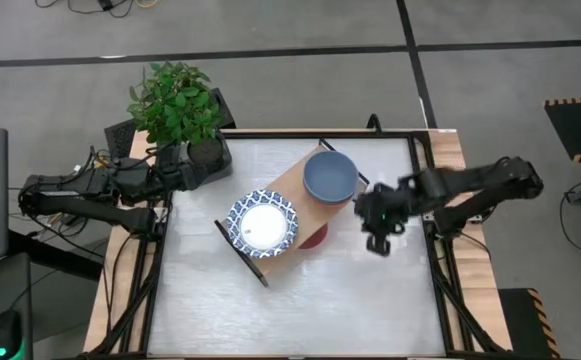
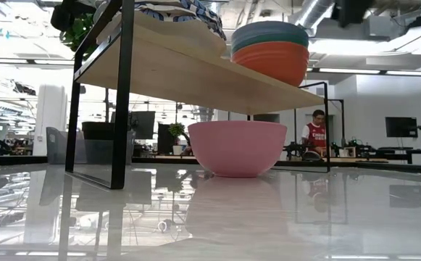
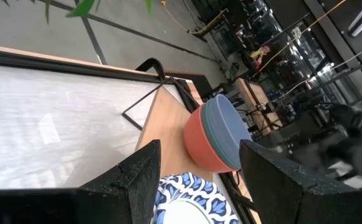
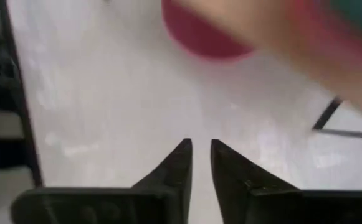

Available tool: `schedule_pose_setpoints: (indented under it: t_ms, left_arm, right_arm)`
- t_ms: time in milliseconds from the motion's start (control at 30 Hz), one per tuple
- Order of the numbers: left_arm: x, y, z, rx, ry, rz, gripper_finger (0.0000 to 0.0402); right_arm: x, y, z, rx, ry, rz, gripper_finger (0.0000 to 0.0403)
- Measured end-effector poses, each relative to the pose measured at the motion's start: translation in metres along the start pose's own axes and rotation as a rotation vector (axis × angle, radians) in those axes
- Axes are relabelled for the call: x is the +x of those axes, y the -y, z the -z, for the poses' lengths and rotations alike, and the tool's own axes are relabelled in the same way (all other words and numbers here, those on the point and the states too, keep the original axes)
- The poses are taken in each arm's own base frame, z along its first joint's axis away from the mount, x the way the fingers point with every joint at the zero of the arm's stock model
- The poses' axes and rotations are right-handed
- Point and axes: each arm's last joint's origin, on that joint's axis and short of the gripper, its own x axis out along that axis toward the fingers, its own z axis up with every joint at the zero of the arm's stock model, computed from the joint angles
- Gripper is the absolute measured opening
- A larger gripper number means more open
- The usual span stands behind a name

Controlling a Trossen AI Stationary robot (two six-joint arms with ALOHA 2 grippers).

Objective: Place and stack bowls onto a shelf
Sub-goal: Stack the pink bowl on top of the light blue bowl on the shelf

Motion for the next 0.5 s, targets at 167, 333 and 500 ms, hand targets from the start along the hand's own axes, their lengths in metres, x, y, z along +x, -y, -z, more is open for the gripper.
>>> schedule_pose_setpoints:
  t_ms: [167,333,500]
  left_arm:
    - [0.0,0.0,0.0,0.015,0.002,-0.001,0.0201]
    - [0.0,0.0,0.0,0.03,0.002,-0.001,0.0201]
    - [0.0,0.0,0.0,0.031,0.001,-0.003,0.0201]
  right_arm:
    - [0.04,-0.014,0.022,-0.183,-0.026,-0.004,0.0141]
    - [0.071,-0.022,0.027,-0.449,0.051,0.028,0.0205]
    - [0.095,-0.026,0.016,-0.629,0.091,0.07,0.0238]
